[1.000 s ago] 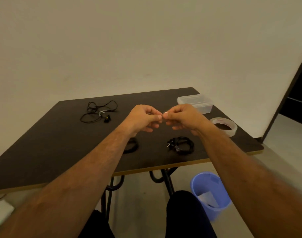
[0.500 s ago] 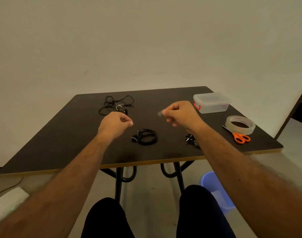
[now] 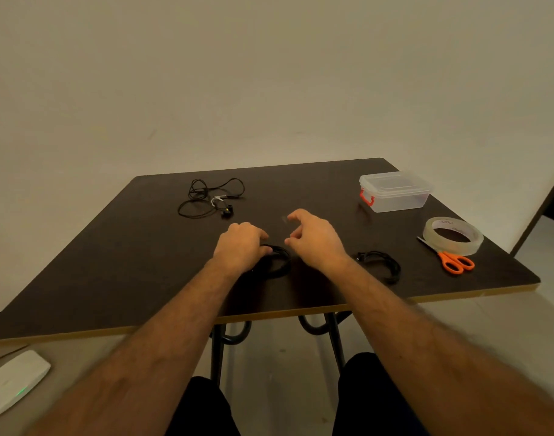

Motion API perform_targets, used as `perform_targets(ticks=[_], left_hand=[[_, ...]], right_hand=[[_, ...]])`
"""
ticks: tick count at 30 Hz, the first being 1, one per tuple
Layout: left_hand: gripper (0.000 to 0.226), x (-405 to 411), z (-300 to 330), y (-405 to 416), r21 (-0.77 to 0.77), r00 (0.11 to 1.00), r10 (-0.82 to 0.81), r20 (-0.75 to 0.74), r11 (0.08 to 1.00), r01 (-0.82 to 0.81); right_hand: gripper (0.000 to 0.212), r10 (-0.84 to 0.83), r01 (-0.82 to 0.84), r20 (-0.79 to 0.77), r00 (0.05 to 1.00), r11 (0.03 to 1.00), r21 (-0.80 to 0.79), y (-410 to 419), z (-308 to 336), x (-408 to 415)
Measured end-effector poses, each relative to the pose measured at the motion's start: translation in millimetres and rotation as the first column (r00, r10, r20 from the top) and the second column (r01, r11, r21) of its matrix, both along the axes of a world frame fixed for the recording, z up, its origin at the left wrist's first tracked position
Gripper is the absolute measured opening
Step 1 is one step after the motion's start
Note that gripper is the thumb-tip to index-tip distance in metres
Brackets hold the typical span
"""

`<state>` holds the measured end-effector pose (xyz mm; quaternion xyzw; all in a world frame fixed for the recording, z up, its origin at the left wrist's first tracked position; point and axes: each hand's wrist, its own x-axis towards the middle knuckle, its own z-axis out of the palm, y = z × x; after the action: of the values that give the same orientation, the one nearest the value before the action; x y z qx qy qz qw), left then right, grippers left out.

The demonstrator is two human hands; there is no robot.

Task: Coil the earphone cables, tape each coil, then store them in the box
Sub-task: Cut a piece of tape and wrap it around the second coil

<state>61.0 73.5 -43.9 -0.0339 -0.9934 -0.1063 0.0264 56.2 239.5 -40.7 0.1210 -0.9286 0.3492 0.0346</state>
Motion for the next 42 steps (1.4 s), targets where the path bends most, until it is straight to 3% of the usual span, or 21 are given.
perform_targets(ticks=[3,14,23,32,38,42], left_hand=[[0.030,-5,-5,-4,-0.063,0.999,-0.033,0.004,0.997,0.033],[0.020,-4,-23,-18,0.064,0.989,-0.091,-0.119,0.993,0.099],[0.009,3,-17,-25,0.452,0.997,-0.068,-0.023,0.889,0.071],[0.008,17,-13,-25,0.628,0.994,-0.079,-0.078,0.770,0.110],[0.008,27,-12,-17,0.745,0.991,-0.027,-0.132,0.657,0.117],[0.008,34,-10,-10,0.805,0.994,-0.001,-0.112,0.586,0.091]], right_hand=[[0.056,0.038,-0.037,-0.003,0.999,0.998,0.052,-10,-4,-6],[0.052,0.122,-0.098,-0.091,0.988,0.966,0.240,-35,-14,-18],[0.039,0.180,-0.168,0.138,0.974,0.981,-0.094,-25,8,-21],[0.032,0.281,-0.176,0.234,0.931,0.906,-0.386,-18,24,-13],[0.025,0.263,-0.170,0.165,0.951,0.885,-0.434,-16,32,-6],[0.025,0.218,-0.183,0.080,0.973,0.931,-0.317,-16,43,0]])
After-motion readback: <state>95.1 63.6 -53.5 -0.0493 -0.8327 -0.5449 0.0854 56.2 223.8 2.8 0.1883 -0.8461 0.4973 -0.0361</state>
